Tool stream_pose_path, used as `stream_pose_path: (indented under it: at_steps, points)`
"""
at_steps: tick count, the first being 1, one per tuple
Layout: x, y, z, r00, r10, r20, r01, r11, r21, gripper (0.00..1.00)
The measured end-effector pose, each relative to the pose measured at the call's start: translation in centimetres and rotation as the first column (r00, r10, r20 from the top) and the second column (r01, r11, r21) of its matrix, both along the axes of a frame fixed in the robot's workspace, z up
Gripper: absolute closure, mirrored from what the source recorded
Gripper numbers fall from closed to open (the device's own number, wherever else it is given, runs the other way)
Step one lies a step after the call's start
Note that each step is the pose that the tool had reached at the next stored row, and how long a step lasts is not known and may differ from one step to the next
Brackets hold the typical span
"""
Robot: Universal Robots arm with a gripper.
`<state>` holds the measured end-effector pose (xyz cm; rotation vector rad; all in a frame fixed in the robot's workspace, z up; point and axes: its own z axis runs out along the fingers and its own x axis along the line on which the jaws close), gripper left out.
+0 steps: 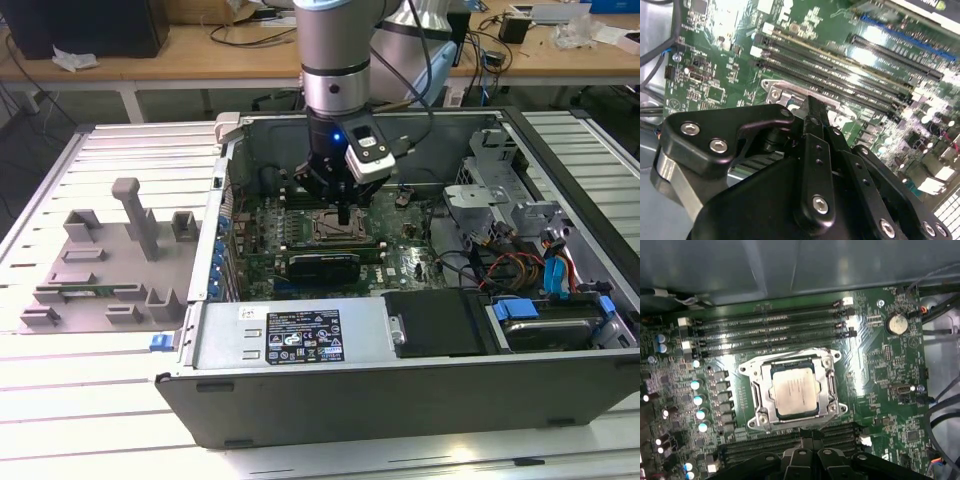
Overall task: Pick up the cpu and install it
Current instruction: 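Install the second cpu locking lever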
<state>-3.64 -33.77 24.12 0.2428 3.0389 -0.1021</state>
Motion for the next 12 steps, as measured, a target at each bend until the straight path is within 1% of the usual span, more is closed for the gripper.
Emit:
stream_pose_path:
  at_steps: [1,3,5,6,7,10,12]
  points:
    - [0.0,-0.38,-0.01,1.0000,0.000,0.0000,0.000,1.0000,0.0000,0.89]
    - [-0.1,-0.61,-0.04,1.0000,0.000,-0.0001,0.000,1.0000,0.0036,0.89]
    - [-0.3,-0.81,-0.09,1.0000,0.003,-0.0001,-0.003,0.9998,0.0214,0.89]
    - [-0.4,-0.87,-0.12,1.0000,0.005,0.0000,-0.005,0.9994,0.0339,0.89]
    - [-0.7,-0.92,-0.18,1.0000,0.008,0.0001,-0.008,0.9991,0.0427,0.89]
    - [-1.2,-0.94,-0.27,0.9999,0.011,0.0002,-0.011,0.9990,0.0429,0.89]
    - [-1.4,-0.95,-0.35,0.9999,0.017,0.0000,-0.017,0.9989,0.0427,0.89]
